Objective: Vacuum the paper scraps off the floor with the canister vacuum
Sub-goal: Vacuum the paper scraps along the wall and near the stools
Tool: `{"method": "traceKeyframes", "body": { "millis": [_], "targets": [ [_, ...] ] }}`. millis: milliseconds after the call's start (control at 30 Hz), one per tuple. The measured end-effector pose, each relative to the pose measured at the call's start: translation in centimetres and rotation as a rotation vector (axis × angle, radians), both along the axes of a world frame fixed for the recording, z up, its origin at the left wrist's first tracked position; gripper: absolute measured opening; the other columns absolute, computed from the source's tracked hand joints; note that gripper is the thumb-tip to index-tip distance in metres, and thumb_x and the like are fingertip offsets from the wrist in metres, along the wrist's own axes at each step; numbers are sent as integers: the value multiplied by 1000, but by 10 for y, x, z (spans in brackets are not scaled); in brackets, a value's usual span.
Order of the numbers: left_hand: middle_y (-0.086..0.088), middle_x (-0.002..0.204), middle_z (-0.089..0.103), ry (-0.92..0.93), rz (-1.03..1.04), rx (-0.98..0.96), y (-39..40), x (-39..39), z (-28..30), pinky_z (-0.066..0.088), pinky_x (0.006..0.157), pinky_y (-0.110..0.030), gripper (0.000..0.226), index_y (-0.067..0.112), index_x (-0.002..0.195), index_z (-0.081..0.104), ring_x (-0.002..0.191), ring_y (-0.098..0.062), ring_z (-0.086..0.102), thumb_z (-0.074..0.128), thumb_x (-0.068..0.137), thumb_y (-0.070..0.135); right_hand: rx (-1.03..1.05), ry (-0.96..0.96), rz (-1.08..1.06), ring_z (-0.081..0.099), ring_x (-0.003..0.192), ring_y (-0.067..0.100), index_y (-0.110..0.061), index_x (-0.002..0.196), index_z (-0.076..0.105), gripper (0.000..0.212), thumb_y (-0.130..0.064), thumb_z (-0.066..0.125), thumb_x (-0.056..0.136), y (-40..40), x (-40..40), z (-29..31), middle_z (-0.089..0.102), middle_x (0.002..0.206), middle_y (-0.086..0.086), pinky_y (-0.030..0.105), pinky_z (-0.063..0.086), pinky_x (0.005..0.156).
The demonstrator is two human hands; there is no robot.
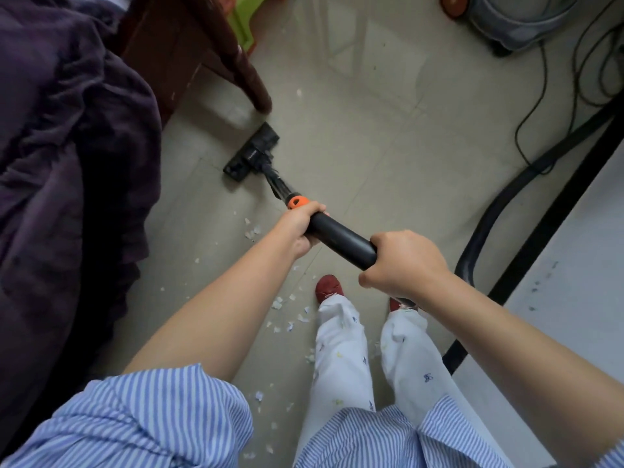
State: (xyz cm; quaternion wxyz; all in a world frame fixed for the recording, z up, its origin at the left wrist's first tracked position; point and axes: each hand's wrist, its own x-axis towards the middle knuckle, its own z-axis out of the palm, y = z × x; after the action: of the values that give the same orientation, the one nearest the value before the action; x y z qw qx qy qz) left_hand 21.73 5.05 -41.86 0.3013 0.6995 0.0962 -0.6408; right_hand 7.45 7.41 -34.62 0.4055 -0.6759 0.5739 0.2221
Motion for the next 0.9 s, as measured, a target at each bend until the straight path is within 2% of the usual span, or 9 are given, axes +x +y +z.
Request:
{"method": "traceKeyframes", "body": {
  "millis": [33, 100, 267, 400, 500, 633, 733, 900],
  "targets": [
    [-7, 60, 52, 4, 4, 2, 3, -7, 1, 47, 55, -26, 25, 8, 70, 43, 55, -13, 51, 49, 90, -4, 7, 4, 9, 47, 62, 19, -18, 80, 48, 19, -28, 63, 73, 1, -6, 5, 45, 63, -3, 23, 27, 45],
    [-7, 60, 53, 2, 13, 5, 9, -20, 2, 46, 56, -26, 23, 8, 70, 44, 58, -14, 49, 50, 90, -3, 20, 7, 27, 48, 65, 21, -17, 81, 48, 23, -33, 63, 73, 4, -16, 13, 45, 63, -3, 23, 28, 46],
    [-5, 65, 50, -13, 9, 21, 26, -48, 8, 47, 48, -23, 23, 9, 70, 44, 58, -13, 49, 50, 91, -1, 33, -15, 43, 49, 62, 21, -16, 80, 49, 20, -31, 60, 74, 20, -43, 20, 46, 62, -3, 23, 29, 45],
    [-6, 64, 50, 19, 23, 19, 49, -82, 23, 45, 55, -25, 25, 8, 69, 44, 59, -14, 49, 49, 91, -1, 27, -8, 68, 46, 55, 14, -18, 79, 49, 16, -27, 61, 75, 39, -77, 28, 47, 62, -4, 23, 28, 44],
    [-7, 61, 52, 17, 26, 17, 68, -110, 26, 46, 54, -26, 23, 8, 70, 45, 55, -14, 51, 51, 90, -2, 22, 14, 99, 47, 56, 13, -19, 81, 51, 17, -29, 62, 74, 55, -106, 32, 48, 63, -5, 23, 32, 45],
    [-8, 69, 50, -25, 25, 5, 94, -141, 27, 45, 55, -28, 20, 9, 74, 45, 61, -16, 50, 53, 89, -2, 28, 10, 103, 49, 59, 14, -19, 82, 52, 18, -31, 63, 73, 80, -137, 36, 48, 62, -6, 23, 32, 45],
    [-7, 68, 50, -31, 40, -30, 106, -141, 35, 45, 57, -27, 21, 9, 74, 44, 60, -15, 50, 52, 89, -2, 27, -20, 88, 47, 54, 11, -21, 81, 50, 18, -31, 63, 73, 94, -142, 42, 48, 62, -6, 22, 28, 43],
    [-7, 67, 52, -102, 85, -60, 114, -119, 49, 47, 54, -25, 18, 8, 75, 45, 51, -12, 55, 52, 89, -1, -8, -77, 129, 46, 57, 15, -19, 83, 51, 18, -32, 61, 76, 100, -122, 48, 45, 61, -6, 23, 26, 44]
  ]
}}
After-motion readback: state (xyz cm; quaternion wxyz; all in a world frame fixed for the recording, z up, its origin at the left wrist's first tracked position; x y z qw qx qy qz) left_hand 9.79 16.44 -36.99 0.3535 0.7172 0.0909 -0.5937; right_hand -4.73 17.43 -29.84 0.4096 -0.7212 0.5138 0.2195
